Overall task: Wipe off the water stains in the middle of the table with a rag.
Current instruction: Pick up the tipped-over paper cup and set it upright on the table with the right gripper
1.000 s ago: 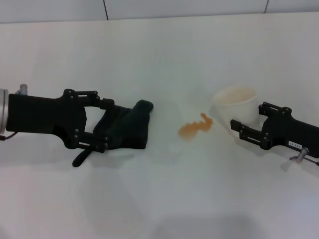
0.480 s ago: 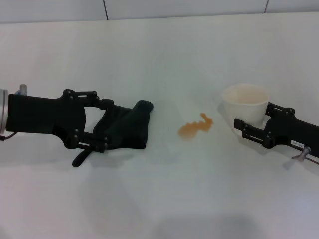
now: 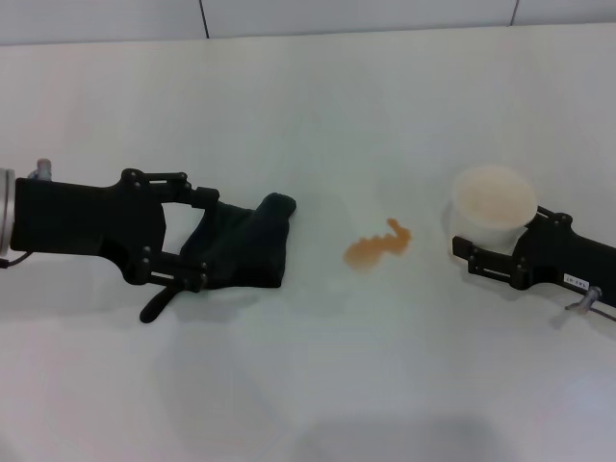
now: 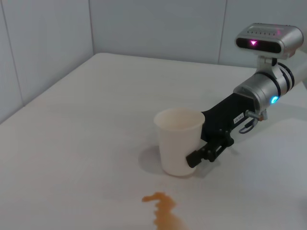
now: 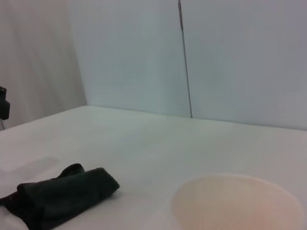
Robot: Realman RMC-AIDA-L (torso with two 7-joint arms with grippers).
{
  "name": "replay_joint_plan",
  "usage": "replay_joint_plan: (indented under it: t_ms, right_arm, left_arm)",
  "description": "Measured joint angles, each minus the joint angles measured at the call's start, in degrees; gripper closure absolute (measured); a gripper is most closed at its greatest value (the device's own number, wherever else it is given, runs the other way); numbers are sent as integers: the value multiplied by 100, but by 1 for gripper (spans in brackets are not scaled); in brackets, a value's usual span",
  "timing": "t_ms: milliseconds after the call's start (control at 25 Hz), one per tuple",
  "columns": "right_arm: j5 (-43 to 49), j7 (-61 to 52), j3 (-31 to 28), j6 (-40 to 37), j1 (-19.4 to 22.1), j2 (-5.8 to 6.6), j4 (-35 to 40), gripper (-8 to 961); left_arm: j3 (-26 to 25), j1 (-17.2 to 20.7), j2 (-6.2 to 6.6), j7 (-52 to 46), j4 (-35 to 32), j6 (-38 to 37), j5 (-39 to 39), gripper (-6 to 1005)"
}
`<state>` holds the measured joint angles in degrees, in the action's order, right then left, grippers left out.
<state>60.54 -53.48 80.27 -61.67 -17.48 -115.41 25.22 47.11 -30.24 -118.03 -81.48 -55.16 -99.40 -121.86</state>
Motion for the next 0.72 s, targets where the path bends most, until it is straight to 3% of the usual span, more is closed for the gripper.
replay_joint_plan:
  t_ms: [120, 440, 720]
  right_arm:
    - [40, -26, 5, 5, 8, 3, 0, 111]
    - [73, -190, 67, -6, 74, 34, 14, 108]
    - [43, -221, 21, 24, 543, 51, 401, 106]
  left_arm:
    - [0, -1, 0, -2, -3, -7, 12, 132]
    - [-1, 8, 0, -24, -4, -25, 17, 132]
    - [-22, 47, 0, -9, -4, -29, 31, 132]
